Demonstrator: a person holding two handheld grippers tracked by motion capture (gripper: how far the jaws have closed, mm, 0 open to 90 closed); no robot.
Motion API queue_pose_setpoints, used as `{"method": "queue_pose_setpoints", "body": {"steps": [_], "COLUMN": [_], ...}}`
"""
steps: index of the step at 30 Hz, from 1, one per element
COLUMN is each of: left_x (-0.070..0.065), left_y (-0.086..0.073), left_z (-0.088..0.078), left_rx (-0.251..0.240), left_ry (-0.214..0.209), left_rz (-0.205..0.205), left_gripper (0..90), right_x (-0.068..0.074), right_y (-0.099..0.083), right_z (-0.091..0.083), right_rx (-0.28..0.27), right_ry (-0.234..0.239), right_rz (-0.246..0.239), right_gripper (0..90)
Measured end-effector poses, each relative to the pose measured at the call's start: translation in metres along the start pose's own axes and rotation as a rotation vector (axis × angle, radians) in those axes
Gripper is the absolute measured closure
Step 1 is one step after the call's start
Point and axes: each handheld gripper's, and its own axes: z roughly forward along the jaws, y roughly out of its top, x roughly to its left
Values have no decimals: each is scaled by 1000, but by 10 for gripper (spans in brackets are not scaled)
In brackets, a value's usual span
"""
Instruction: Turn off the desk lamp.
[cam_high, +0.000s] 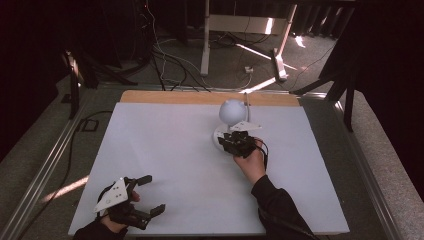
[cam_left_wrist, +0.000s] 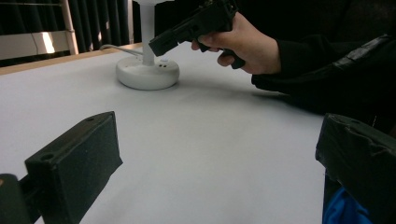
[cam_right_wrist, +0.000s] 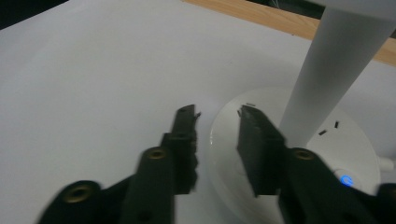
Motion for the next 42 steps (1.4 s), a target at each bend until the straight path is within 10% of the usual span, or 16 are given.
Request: {"method": "queue_pose_setpoints", "body": {"steps": [16, 42], "left_x": [0, 0], "left_y": [0, 0], "left_z": [1, 0], "left_rx": [2, 3], "left_ry": [-1, 2], "left_rz": [-1, 3], "left_gripper": [6, 6], "right_x": [7, -6], "right_y": [-1, -26], "right_z": [-17, -69], "right_rx": [-6, -57], "right_ry": [43, 112], "right_rz": [-41, -60], "right_gripper": [22, 0]}}
